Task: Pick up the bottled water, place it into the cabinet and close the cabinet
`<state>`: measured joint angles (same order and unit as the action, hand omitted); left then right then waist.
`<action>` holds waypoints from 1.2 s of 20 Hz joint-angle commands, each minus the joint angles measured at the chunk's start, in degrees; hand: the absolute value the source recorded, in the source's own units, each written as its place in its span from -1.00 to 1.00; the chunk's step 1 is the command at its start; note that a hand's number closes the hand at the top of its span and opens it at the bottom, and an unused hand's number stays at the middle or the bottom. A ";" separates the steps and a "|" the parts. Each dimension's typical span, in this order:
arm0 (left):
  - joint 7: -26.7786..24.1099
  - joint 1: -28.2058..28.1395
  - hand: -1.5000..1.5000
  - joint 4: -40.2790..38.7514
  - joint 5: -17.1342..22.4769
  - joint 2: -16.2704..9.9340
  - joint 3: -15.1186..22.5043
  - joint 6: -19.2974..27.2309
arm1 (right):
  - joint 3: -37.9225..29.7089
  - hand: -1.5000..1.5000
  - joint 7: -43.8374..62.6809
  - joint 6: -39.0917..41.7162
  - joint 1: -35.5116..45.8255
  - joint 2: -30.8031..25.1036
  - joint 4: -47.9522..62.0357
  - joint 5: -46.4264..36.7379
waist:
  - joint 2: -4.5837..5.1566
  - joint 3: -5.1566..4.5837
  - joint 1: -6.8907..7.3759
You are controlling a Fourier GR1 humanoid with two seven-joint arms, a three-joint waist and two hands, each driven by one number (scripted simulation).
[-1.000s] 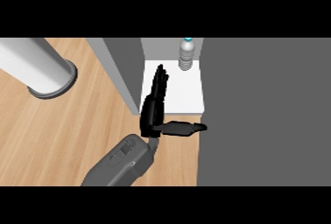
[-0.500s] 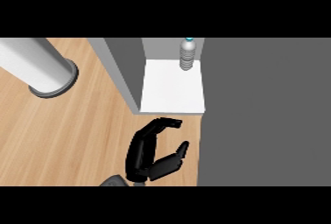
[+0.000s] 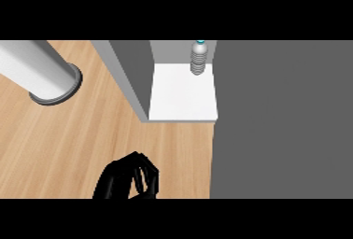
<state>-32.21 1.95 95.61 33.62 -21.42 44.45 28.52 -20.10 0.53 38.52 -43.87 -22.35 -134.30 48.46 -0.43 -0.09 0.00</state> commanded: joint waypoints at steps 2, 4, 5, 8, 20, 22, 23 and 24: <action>0.01 -3.92 1.00 5.13 1.45 -7.06 -3.52 -2.66 | 1.94 1.00 3.62 3.91 -2.13 -2.10 -11.61 -5.26 | 0.00 -0.05 0.09; -0.86 -7.31 1.00 6.85 2.35 -10.03 -4.46 -4.30 | 2.65 1.00 2.99 5.34 -4.37 -0.79 -14.29 -4.88 | -0.21 -0.08 -0.41; -0.84 -7.50 1.00 8.33 3.18 -12.33 -6.72 -5.18 | 4.27 1.00 2.65 6.14 -3.98 0.77 -14.05 -6.98 | -0.28 -0.07 -0.34; -4.69 -12.86 1.00 10.13 5.19 -15.34 -8.44 -9.48 | 3.81 1.00 1.23 7.17 -3.10 1.47 -14.51 -6.55 | -0.46 -0.16 0.07; -4.39 -18.21 -1.00 13.93 13.49 -24.23 -20.95 -15.49 | 12.50 1.00 4.51 8.44 -1.20 -0.74 -19.69 -8.08 | -0.73 -0.62 0.53; -4.87 -19.28 -1.00 13.83 14.52 -25.74 -22.81 -16.98 | 13.06 1.00 5.24 8.78 0.74 -1.87 -19.17 -9.02 | -0.91 -0.79 0.86; -5.27 -20.88 -1.00 14.46 14.84 -26.68 -23.44 -17.55 | 13.74 1.00 5.51 8.87 0.46 -2.18 -19.03 -8.59 | -1.31 -0.84 1.22; -4.51 -20.55 -1.00 14.94 16.17 -27.20 -24.72 -17.81 | 14.31 1.00 5.62 8.67 1.88 -2.07 -19.22 -9.06 | -1.11 -0.75 0.91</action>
<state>-36.89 -16.70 109.51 47.38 -46.14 22.83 12.55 -5.69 2.04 49.65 -42.13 -23.88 -135.76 46.76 -1.39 -0.76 0.72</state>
